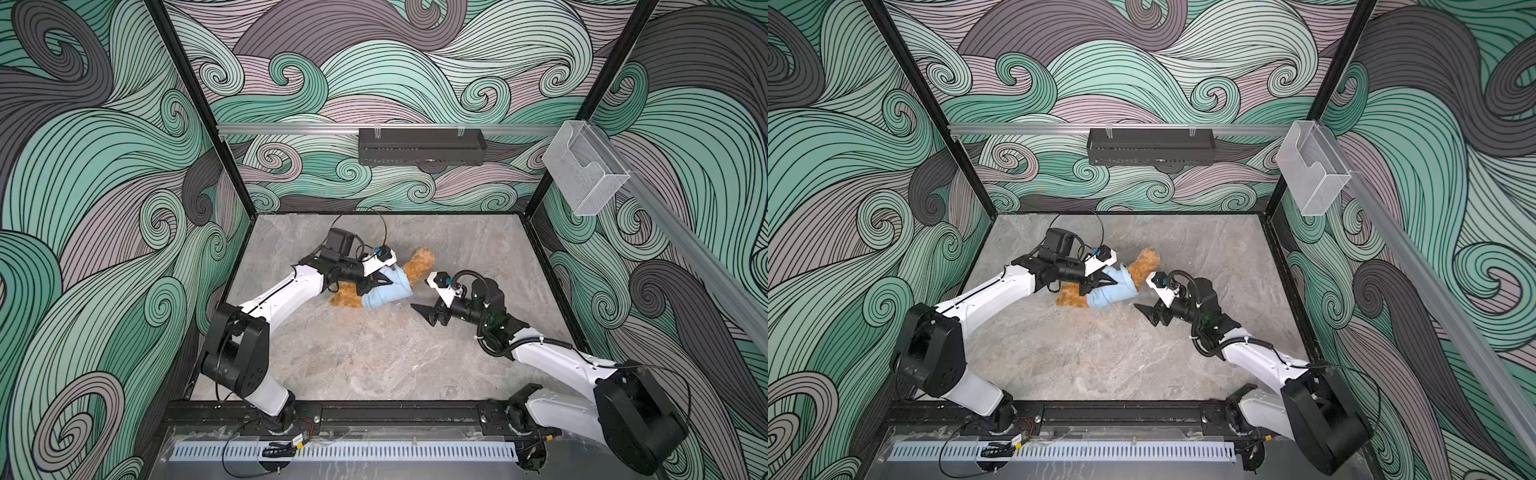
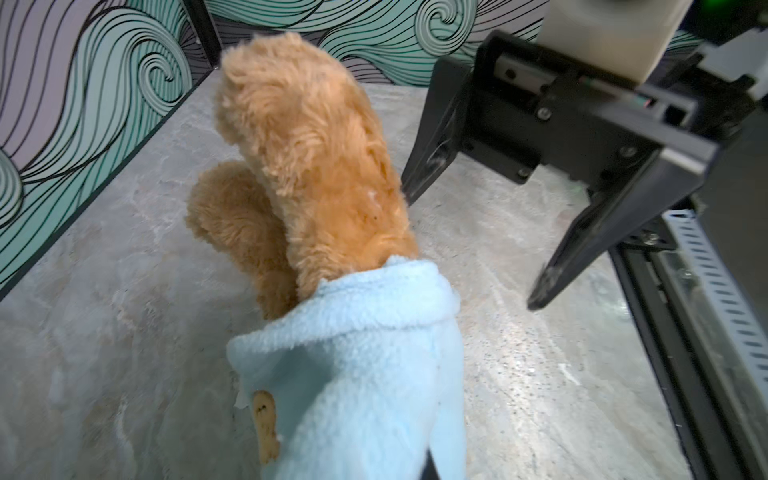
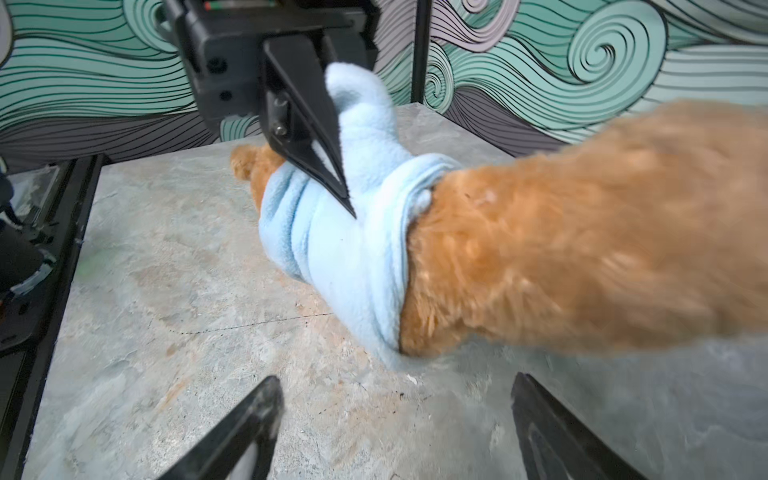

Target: Dress the teddy bear

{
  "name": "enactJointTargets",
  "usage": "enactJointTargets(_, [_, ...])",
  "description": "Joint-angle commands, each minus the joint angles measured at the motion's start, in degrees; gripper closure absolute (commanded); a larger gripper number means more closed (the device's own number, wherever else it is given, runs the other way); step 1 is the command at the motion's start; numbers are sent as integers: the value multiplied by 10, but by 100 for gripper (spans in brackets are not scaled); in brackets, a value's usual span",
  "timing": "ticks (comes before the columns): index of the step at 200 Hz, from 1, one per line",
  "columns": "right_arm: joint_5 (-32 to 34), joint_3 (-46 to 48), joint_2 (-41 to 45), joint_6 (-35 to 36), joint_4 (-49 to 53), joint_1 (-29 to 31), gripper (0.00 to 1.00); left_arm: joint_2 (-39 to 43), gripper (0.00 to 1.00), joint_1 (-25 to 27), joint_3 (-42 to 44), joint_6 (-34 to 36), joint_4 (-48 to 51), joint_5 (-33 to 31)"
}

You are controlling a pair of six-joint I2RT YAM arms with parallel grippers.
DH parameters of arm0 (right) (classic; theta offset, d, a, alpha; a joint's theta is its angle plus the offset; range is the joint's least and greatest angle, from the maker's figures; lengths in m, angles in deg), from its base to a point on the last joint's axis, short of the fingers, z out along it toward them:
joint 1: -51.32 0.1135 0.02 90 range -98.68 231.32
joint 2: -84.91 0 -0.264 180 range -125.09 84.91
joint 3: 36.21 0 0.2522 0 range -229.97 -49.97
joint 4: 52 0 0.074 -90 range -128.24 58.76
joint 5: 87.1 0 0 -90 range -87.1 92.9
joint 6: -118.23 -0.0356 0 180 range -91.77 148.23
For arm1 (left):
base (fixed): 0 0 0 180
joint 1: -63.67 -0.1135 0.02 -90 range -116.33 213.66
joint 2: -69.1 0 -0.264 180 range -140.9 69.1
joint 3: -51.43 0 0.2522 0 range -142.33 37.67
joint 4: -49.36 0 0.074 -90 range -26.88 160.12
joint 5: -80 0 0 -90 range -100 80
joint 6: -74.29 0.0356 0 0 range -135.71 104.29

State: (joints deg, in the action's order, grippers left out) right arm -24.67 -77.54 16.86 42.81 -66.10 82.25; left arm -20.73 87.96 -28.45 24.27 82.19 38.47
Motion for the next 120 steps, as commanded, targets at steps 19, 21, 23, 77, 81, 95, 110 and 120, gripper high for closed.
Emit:
enactJointTargets(19, [-33, -27, -5, 88, -3, 10, 16, -20, 100, -5, -54, 36, 96, 146])
enactJointTargets(21, [-33, -26, -5, 88, -3, 10, 15, -20, 100, -6, -56, 35, 98, 149])
enactJointTargets(23, [-34, -26, -5, 90, -4, 10, 15, -20, 100, -5, -57, 35, 99, 152])
enactJointTargets(77, [-27, -40, -15, 141, -2, 14, 12, -26, 100, 0, -89, 75, 177, 163])
enactJointTargets(81, [-31, -43, -18, 143, -1, 14, 12, -28, 100, 0, -94, 78, 184, 161])
enactJointTargets(95, [-49, -54, -35, 142, -4, 15, 12, -33, 100, 7, -107, 94, 205, 161])
enactJointTargets(110, [-65, -59, -62, 131, -28, 16, 12, -37, 100, 13, -116, 101, 211, 165])
enactJointTargets(120, [-70, -58, -80, 125, -54, 15, 13, -38, 100, 16, -121, 102, 209, 170])
